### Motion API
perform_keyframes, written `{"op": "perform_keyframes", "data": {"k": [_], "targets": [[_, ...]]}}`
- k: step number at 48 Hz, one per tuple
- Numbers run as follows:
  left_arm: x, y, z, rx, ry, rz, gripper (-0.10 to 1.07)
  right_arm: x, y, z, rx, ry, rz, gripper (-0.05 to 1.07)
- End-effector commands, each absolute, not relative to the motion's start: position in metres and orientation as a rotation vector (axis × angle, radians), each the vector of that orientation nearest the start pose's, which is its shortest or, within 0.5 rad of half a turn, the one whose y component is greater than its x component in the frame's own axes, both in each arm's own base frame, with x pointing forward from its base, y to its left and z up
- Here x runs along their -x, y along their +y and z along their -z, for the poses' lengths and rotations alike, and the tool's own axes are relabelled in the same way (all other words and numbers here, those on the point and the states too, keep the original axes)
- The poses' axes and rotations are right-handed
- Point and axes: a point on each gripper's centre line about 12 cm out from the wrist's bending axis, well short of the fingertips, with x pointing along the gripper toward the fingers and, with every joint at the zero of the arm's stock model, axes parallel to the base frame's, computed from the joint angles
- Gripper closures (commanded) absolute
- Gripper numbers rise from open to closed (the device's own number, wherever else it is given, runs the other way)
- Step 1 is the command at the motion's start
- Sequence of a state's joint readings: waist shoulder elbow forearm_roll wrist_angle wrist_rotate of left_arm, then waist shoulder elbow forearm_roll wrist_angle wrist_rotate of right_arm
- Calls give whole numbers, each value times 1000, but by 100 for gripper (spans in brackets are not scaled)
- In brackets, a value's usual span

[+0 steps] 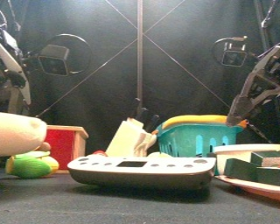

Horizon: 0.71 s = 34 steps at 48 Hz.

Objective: Place pan on stove

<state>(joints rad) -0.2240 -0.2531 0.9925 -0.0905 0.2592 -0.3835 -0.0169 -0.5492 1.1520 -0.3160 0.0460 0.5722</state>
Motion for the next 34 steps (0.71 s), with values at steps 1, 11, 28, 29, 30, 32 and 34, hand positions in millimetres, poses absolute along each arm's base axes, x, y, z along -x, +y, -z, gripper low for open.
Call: {"op": "perform_keyframes", "data": {"k": [1, 11, 28, 29, 30, 32, 34], "targets": [[-278, -61, -151, 385, 959, -19, 53, -241, -6, -182, -250, 607, 109, 19], [-297, -54, -169, 401, 957, -44, 53, -241, -6, -182, -244, 608, 107, 19], [-344, -34, -187, 323, 940, -89, 53, -240, -7, -181, -241, 613, 112, 19], [-349, -32, -187, 318, 938, -93, 53, -240, -7, -180, -241, 615, 112, 19], [-352, -32, -187, 317, 939, -95, 53, -241, -7, -180, -241, 613, 111, 19], [-359, -29, -187, 320, 940, -104, 53, -240, -8, -180, -241, 614, 113, 19], [-366, -26, -185, 329, 942, -116, 53, -240, -8, -179, -242, 617, 115, 19]]}}
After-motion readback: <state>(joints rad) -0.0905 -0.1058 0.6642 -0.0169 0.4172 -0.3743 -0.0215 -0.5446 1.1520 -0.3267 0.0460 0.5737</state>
